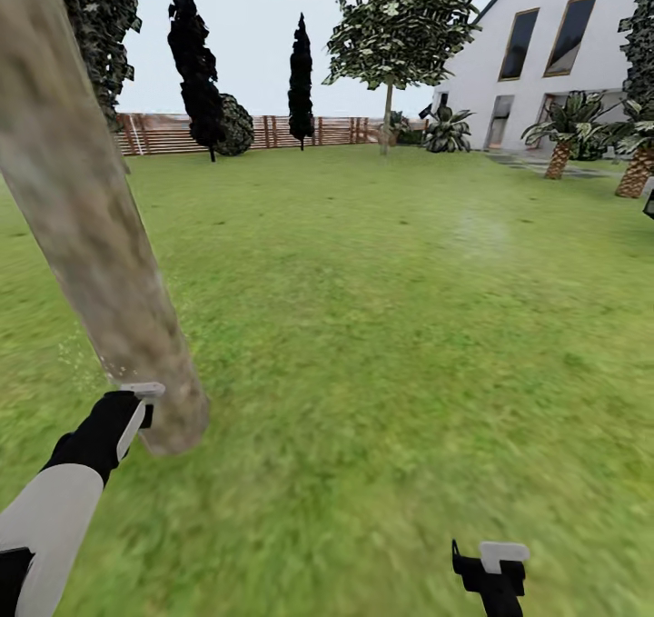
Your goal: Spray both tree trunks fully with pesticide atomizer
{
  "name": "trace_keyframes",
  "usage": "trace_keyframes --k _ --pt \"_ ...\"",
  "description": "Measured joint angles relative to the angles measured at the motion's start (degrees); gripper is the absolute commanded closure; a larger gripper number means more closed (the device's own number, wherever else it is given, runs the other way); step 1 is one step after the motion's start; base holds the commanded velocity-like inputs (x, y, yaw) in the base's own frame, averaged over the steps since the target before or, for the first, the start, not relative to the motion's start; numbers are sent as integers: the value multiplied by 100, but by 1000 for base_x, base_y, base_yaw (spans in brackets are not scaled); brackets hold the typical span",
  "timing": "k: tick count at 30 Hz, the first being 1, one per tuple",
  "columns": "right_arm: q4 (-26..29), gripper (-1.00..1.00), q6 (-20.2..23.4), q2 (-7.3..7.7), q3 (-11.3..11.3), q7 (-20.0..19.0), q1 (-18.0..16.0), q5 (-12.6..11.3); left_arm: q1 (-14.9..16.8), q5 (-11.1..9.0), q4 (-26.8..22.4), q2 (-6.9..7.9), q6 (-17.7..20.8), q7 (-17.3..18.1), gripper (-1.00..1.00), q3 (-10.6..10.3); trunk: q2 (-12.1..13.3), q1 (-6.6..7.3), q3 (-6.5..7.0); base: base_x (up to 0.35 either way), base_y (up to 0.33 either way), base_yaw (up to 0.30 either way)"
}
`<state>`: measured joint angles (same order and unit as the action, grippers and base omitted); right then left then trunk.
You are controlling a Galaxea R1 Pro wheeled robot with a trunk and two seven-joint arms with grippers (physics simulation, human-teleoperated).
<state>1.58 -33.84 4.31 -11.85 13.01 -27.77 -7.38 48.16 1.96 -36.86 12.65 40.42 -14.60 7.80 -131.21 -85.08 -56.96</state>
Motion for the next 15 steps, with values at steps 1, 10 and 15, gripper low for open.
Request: trace_keyframes --k 1,10,15 --pt "0 -100 0 0 0 0 0 0 0 -6 -7 0 0 1 100 2 0 0 0 -92 -274 228" --pt "0 -100 0 0 6 0 0 -1 -27 -14 21 13 42 22 100 10 0 0 0 16 -197 259" --pt "0 -100 0 7 7 2 0 0 -492 -68 50 -13 -28 44 100 5 0 0 0 14 -3 24"
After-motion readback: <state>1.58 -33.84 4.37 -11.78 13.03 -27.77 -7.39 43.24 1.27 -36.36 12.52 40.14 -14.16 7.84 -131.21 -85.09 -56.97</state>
